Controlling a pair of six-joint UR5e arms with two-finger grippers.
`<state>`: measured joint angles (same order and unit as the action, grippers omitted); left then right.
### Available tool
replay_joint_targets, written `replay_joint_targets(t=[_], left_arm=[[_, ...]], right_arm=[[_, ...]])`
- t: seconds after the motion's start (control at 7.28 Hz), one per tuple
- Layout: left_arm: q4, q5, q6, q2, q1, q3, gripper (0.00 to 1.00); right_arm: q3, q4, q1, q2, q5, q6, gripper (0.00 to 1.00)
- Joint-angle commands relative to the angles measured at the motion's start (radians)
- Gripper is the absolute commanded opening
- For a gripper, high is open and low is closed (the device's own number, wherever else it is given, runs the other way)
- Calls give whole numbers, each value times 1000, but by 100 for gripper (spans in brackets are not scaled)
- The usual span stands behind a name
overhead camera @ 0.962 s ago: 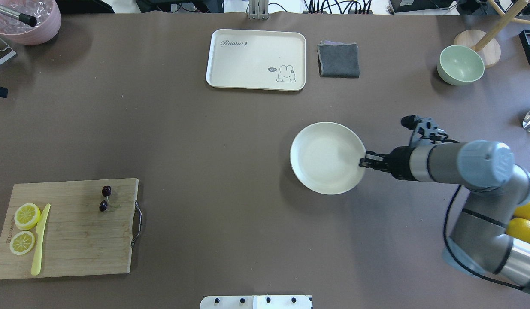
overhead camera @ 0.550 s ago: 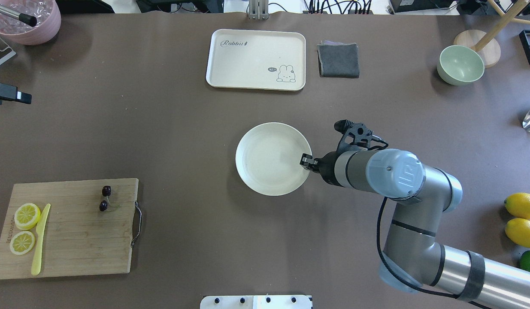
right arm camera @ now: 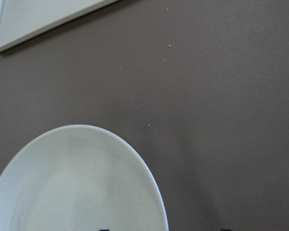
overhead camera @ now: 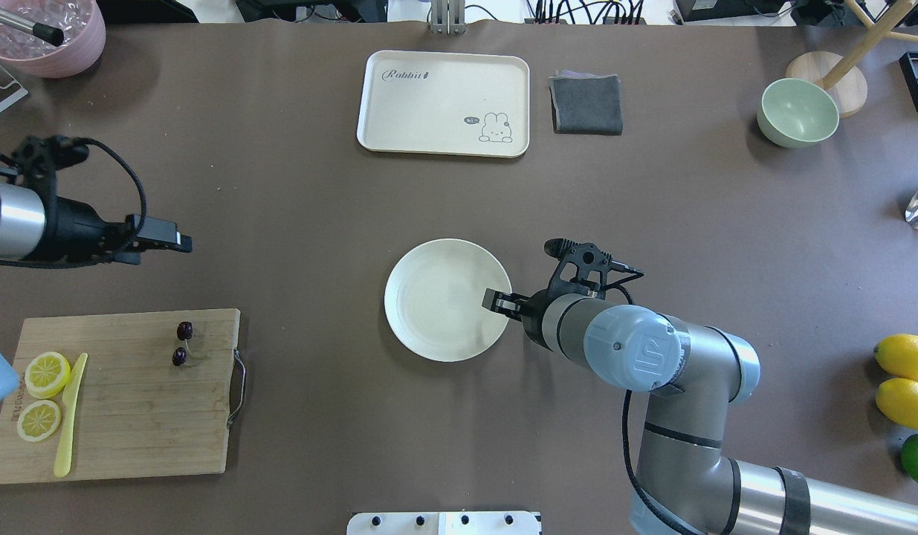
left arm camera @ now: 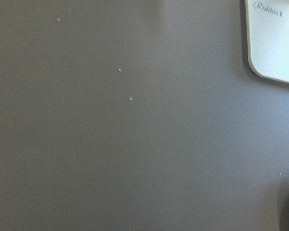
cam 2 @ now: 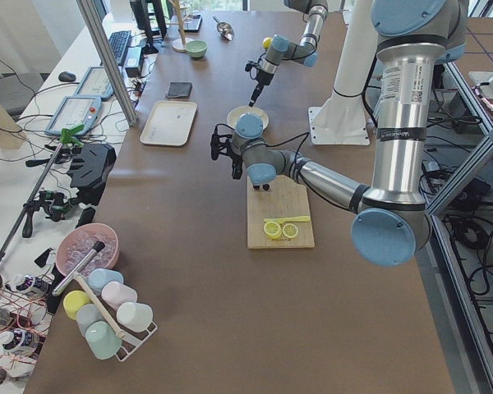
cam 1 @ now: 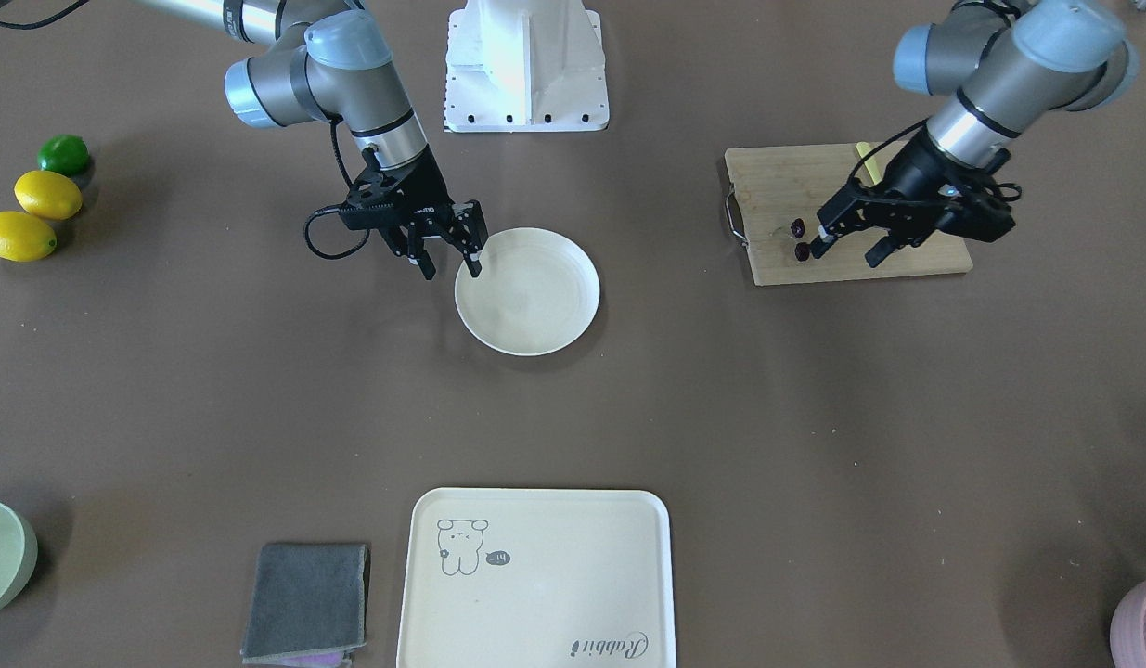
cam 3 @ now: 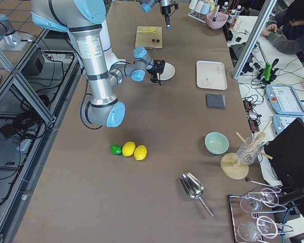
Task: Place red cherry on plate
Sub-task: 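Release the plate and withdraw the right gripper while the left gripper reaches the cherries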
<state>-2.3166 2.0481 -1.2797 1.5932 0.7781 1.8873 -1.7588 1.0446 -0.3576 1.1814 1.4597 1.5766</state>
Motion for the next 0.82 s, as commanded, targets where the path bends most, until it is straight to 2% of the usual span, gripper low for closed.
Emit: replay_joint_targets(t=[0.0,0.27,0.41,0.55,0.69], left_arm=[[157,-121,-35,8,-150,38,97],[314,-132,44,17,-186,82,95],[417,-135,110,19,-184,104,95],[481,-135,178,24,-183,108,94],[490,-178,215,22,-186,107,94]], right_arm=[[-5,20,-137,9,161,-84,100],[-5,84,-329,21,369,-249,100],[-5,92,-389,44,430,-304,100],[-4,94,-412,66,433,-352,100],[-2,95,-431,78,436,-378,100]])
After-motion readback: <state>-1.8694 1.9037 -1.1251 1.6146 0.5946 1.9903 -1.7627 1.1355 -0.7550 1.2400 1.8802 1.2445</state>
